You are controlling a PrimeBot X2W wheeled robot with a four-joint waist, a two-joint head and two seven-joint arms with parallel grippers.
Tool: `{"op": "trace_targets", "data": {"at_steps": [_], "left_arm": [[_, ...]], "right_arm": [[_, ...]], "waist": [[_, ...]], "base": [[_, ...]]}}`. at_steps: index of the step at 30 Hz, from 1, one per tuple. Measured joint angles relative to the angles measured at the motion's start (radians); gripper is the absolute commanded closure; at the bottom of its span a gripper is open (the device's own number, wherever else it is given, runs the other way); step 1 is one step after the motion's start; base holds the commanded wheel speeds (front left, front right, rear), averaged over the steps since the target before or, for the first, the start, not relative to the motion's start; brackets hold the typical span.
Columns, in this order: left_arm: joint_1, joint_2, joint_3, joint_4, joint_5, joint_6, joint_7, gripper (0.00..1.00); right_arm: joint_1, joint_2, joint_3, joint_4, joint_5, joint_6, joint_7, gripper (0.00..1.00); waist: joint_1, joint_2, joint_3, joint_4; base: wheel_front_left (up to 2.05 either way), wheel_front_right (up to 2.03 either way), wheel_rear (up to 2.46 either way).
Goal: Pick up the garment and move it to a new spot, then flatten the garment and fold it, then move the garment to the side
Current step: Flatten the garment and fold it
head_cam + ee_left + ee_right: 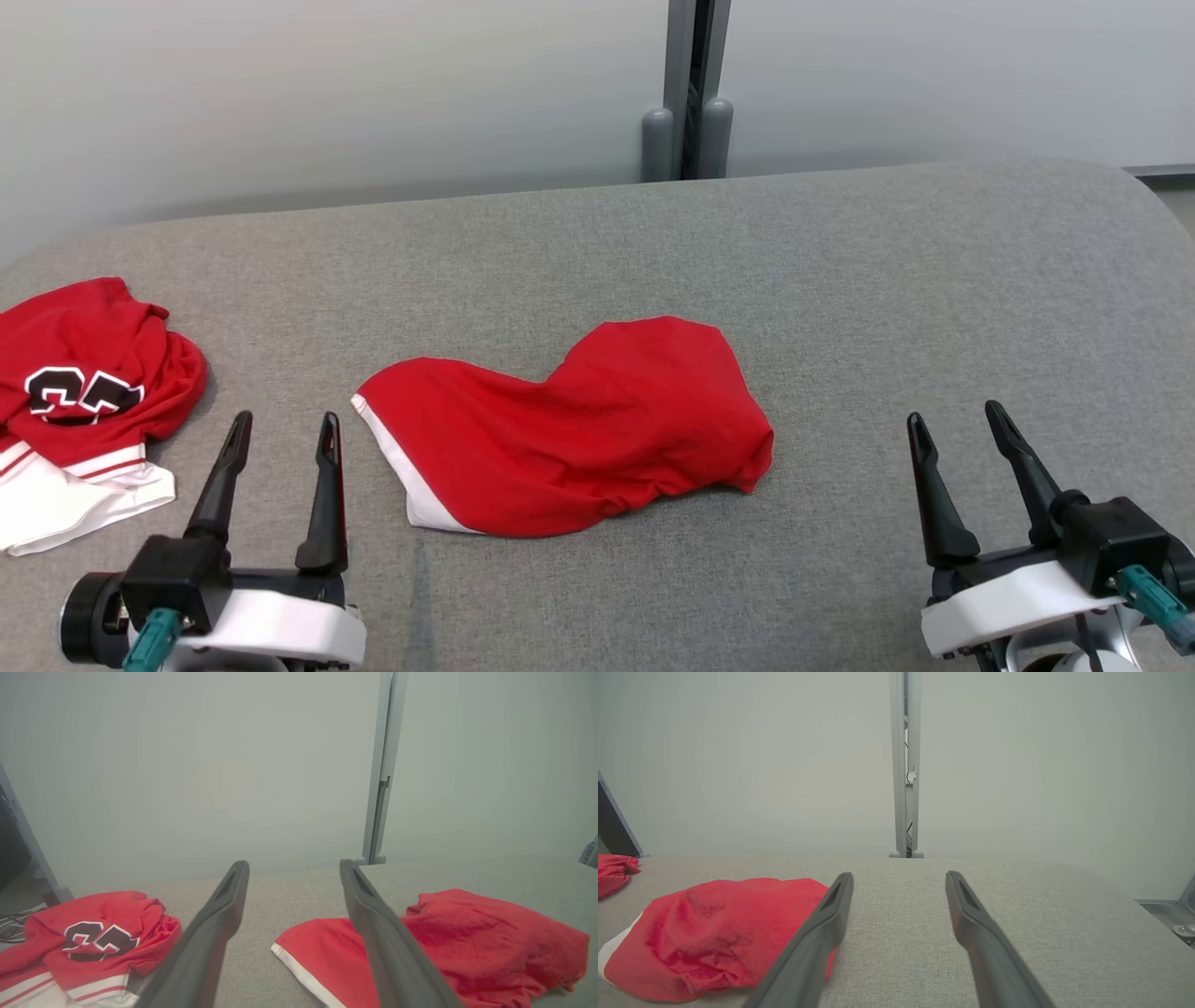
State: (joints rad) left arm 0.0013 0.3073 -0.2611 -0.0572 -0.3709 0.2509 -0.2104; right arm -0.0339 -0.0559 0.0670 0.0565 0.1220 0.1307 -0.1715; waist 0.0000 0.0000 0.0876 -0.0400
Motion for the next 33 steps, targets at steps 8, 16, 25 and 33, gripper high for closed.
{"op": "trace_targets", "data": {"at_steps": [8,16,25,33], "left_arm": [[0.01,-0.002,-0.018,-0.008,-0.004,0.004,0.027,0.0],[-0.013,-0.011,-0.043,0.004,-0.007,-0.01,0.028,0.0],[-0.084,-0.044,-0.079,0.035,-0.009,-0.037,0.015,0.0],[-0.139,-0.077,-0.103,0.087,-0.009,-0.058,-0.012,0.0]], "right_arm": [[0.024,-0.006,0.004,-0.019,-0.001,0.0,0.021,0.0],[-0.01,-0.114,0.21,-0.012,0.004,0.0,0.089,0.0],[-0.193,-0.25,0.532,0.109,0.061,0.0,0.14,0.0],[-0.389,-0.303,0.743,0.277,0.106,0.0,0.136,0.0]], "waist": [[0.0,0.0,-0.013,0.021],[0.0,0.0,0.0,0.09],[0.0,0.0,0.071,0.17],[0.0,0.0,0.152,0.24]], "base": [[0.0,0.0,0.0],[0.0,0.0,0.0],[0.0,0.0,0.0],[0.0,0.0,0.0]]}}
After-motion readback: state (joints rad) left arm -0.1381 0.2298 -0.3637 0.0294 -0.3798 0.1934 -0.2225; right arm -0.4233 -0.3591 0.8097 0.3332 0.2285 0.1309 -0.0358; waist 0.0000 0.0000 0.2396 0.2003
